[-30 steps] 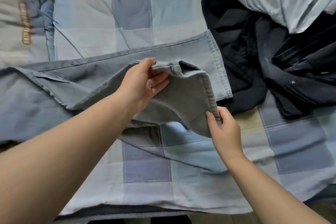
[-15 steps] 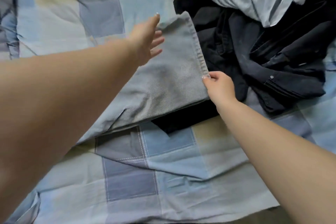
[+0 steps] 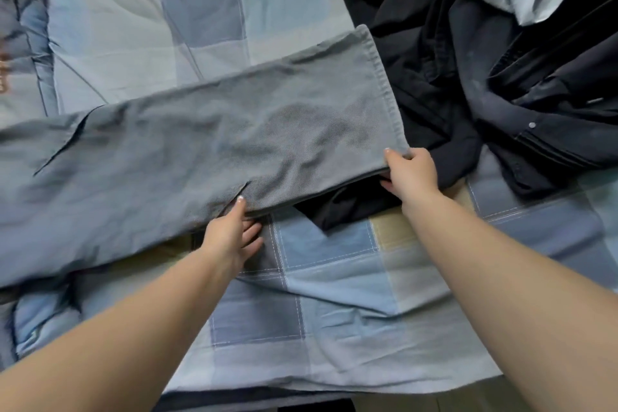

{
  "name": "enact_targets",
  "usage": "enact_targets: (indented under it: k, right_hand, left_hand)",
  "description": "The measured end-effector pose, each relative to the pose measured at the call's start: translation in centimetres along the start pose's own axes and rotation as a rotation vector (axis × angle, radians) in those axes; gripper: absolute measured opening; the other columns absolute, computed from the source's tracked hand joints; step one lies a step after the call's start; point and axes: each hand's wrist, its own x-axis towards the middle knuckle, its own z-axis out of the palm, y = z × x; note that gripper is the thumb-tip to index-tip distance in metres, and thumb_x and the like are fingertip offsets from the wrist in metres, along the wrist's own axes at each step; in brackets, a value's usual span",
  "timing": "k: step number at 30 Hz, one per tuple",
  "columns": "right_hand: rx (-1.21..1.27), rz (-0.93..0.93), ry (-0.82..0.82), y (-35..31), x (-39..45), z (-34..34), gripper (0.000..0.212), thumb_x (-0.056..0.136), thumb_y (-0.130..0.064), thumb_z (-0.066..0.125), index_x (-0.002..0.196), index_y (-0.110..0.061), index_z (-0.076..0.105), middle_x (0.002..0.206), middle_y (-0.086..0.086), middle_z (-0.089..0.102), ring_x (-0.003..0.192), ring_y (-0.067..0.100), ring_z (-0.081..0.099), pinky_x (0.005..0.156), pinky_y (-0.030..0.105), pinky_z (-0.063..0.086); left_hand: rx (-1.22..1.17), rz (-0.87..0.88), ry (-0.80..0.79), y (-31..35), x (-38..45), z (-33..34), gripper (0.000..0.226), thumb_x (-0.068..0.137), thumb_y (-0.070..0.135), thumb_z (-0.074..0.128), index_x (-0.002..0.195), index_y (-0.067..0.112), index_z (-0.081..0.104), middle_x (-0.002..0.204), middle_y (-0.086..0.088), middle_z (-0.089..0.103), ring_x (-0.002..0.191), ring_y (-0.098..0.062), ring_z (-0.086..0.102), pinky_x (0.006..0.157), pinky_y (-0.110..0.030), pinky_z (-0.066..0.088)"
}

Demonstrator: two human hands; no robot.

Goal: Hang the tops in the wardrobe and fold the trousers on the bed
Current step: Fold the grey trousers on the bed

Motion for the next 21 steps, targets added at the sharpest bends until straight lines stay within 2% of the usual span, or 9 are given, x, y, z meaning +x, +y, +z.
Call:
enact_targets:
  k: [3,5,7,8,10,12,15,19,21]
  right_hand:
    - [0.069,-0.061,0.093,-0.2,0.2,-0.9,0.015,0.089,-0.022,0.061,0.086,-0.017,0.048,0.08,-0.004,0.049,0.069,0.009,0.052,0.08,0.041,0.058]
    - [0.064,-0.101,0.104,-0.4,0.2,-1.5,0.015,0.09,-0.021,0.061,0.082,-0.021,0.048,0.086,-0.004,0.052,0.076,0.01,0.056,0.078,0.038,0.058]
    - [0.179,-0.08,0.096,-0.4,-0.2,-1.4,0.01,0.091,-0.019,0.06,0.096,-0.016,0.052,0.103,0.001,0.059,0.092,0.016,0.063,0.077,0.035,0.058]
    - [0.279,-0.044,0.088,-0.4,-0.7,-1.2,0.016,0.092,-0.017,0.06,0.106,-0.013,0.053,0.111,0.004,0.06,0.097,0.018,0.064,0.078,0.035,0.058]
    - [0.47,0.036,0.03,-0.1,-2.0,-0.5,0.03,0.093,-0.014,0.058,0.122,-0.01,0.05,0.114,0.005,0.062,0.096,0.018,0.066,0.083,0.038,0.057]
    - [0.529,0.095,-0.038,0.6,-4.2,0.9,0.044,0.094,-0.014,0.057,0.135,-0.011,0.041,0.117,0.006,0.062,0.098,0.018,0.066,0.088,0.039,0.053]
    - [0.458,0.156,-0.099,2.4,-8.5,4.6,0.059,0.095,-0.013,0.056,0.144,-0.013,0.024,0.115,0.005,0.058,0.103,0.02,0.062,0.087,0.036,0.05]
    - [0.255,0.215,-0.273,5.7,-15.3,12.1,0.036,0.094,-0.014,0.057,0.127,-0.016,0.044,0.121,0.005,0.058,0.106,0.017,0.06,0.088,0.034,0.047]
    - [0.19,0.246,-0.379,7.1,-18.7,16.0,0.025,0.094,-0.016,0.058,0.118,-0.018,0.05,0.117,0.002,0.059,0.106,0.015,0.059,0.089,0.033,0.045]
  left_hand:
    - [-0.256,0.052,0.11,0.8,0.0,0.3,0.014,0.095,0.024,0.059,0.105,0.014,0.057,0.112,-0.007,0.064,0.099,-0.022,0.063,0.082,-0.036,0.052]
    - [-0.354,0.066,0.129,0.5,-0.4,0.4,0.016,0.094,0.015,0.06,0.108,0.01,0.056,0.102,-0.007,0.067,0.091,-0.018,0.066,0.083,-0.033,0.055]
    - [-0.401,0.058,0.093,0.1,-1.0,0.1,0.027,0.093,0.009,0.06,0.119,0.005,0.053,0.103,-0.009,0.064,0.081,-0.014,0.064,0.08,-0.032,0.057]
    - [-0.421,0.057,0.07,0.0,-1.3,-0.3,0.036,0.093,0.007,0.059,0.127,0.004,0.049,0.108,-0.011,0.062,0.082,-0.014,0.063,0.078,-0.032,0.057]
    - [-0.439,0.054,0.035,0.0,-1.4,-1.6,0.049,0.092,0.002,0.059,0.136,0.006,0.039,0.115,-0.013,0.06,0.092,-0.019,0.062,0.084,-0.036,0.054]
    - [-0.414,0.046,0.012,0.1,-1.4,-3.5,0.054,0.091,-0.003,0.059,0.137,0.008,0.033,0.11,-0.011,0.058,0.106,-0.025,0.061,0.092,-0.041,0.052]
    - [-0.353,0.043,-0.023,0.3,-1.0,-6.3,0.046,0.092,-0.006,0.055,0.132,0.008,0.037,0.109,-0.008,0.059,0.116,-0.026,0.059,0.094,-0.041,0.05]
    - [-0.406,-0.004,-0.048,0.8,-0.4,-10.3,0.06,0.093,-0.005,0.051,0.146,0.01,0.027,0.116,-0.009,0.058,0.118,-0.023,0.057,0.093,-0.039,0.048]
    - [-0.434,-0.029,-0.035,0.9,-0.4,-13.0,0.06,0.094,-0.004,0.05,0.146,0.014,0.026,0.111,-0.008,0.058,0.113,-0.02,0.058,0.089,-0.037,0.048]
